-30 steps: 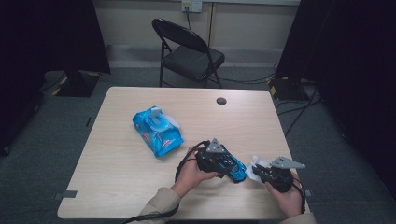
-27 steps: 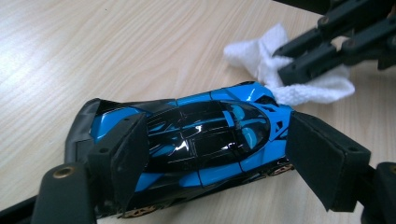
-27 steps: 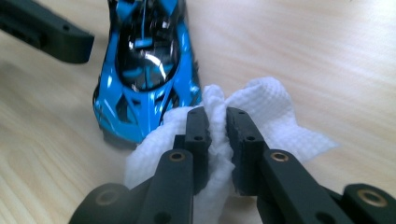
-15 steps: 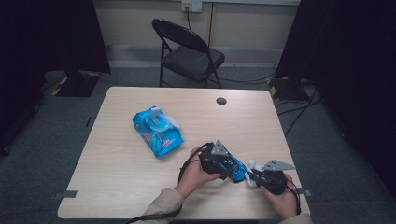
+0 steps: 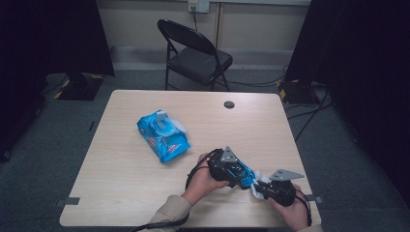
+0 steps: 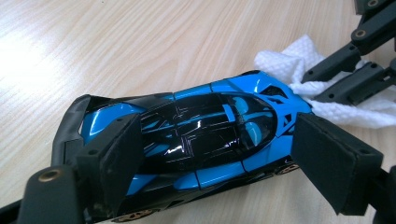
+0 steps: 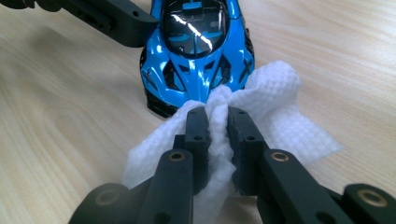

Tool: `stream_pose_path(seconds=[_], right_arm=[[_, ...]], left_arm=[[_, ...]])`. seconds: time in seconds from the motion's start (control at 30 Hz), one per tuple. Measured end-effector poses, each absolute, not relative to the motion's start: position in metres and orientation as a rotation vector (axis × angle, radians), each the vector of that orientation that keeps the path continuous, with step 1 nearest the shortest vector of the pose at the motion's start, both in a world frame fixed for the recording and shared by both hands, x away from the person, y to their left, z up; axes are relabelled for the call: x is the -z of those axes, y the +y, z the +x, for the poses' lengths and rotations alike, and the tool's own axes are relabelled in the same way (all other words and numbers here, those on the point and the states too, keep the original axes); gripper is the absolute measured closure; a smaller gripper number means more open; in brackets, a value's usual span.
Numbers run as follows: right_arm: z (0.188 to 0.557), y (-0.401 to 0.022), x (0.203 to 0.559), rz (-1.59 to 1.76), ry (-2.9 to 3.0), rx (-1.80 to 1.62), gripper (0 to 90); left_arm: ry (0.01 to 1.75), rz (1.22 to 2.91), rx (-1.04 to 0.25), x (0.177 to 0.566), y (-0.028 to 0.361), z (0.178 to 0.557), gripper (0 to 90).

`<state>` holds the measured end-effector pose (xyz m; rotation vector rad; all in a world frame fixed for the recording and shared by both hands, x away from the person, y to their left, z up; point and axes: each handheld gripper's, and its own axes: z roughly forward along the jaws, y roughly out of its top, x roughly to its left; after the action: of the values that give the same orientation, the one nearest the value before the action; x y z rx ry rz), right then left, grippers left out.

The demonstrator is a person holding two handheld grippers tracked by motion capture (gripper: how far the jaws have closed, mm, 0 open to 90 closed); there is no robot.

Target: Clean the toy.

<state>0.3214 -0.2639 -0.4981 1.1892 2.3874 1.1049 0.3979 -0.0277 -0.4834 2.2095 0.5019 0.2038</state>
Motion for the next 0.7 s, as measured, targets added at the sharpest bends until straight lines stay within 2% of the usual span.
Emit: stream_pose_path(seconds=[0.2, 0.23, 0.37, 0.5, 0.57, 0.7], right_arm=[[0.319, -0.262, 0.498, 1.188, 2.402, -1.112, 79.6], [0.319, -0.262, 0.498, 1.192, 2.402, -1.112, 77.7], [0.319, -0.26, 0.496, 1.181, 2.376, -1.072, 57.9], [0.318, -0.263, 0.488, 1.167, 2.352, -1.055, 51.8], [0.316, -0.266, 0.485, 1.177, 2.337, -1.056, 45.7], [0.313, -0.272, 0.485, 1.182, 2.348, -1.024, 45.5]], left_arm=[[0.508, 2.201, -0.196, 0.484, -0.027, 0.398, 16.7], [0.508, 2.201, -0.195, 0.484, -0.027, 0.398, 16.7], [0.506, 2.202, -0.192, 0.483, -0.027, 0.399, 17.5], [0.499, 2.2, -0.186, 0.483, -0.026, 0.399, 18.2], [0.501, 2.197, -0.182, 0.483, -0.026, 0.399, 18.8], [0.502, 2.197, -0.182, 0.483, -0.026, 0.4, 18.8]])
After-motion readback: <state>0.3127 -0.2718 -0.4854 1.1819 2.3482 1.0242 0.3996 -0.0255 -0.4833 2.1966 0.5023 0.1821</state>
